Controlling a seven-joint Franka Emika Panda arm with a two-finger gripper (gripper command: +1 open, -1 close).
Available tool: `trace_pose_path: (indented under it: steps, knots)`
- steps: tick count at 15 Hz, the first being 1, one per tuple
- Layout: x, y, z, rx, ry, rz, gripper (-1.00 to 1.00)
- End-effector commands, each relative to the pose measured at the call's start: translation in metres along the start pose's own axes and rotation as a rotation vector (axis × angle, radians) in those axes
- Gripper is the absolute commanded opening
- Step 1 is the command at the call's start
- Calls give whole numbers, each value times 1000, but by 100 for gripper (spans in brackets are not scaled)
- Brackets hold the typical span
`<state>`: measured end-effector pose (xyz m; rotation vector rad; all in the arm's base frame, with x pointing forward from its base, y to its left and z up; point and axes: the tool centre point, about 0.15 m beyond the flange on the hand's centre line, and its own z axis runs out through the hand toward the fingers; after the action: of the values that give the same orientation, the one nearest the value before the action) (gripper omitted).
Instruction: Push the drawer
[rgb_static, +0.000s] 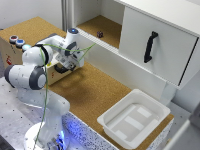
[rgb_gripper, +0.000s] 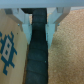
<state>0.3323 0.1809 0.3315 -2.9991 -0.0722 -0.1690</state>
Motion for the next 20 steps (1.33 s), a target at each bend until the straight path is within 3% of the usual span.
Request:
trace_pose_path:
  steps: [1,17,18,20]
  knots:
    - [18,-50,19,11,-32,-65,-100]
    - [31,-189,31,89,-27,-210,-100]
    - [29,-189,27,88,-19,-189,100]
    - [26,-180,13,91,11,-141,100]
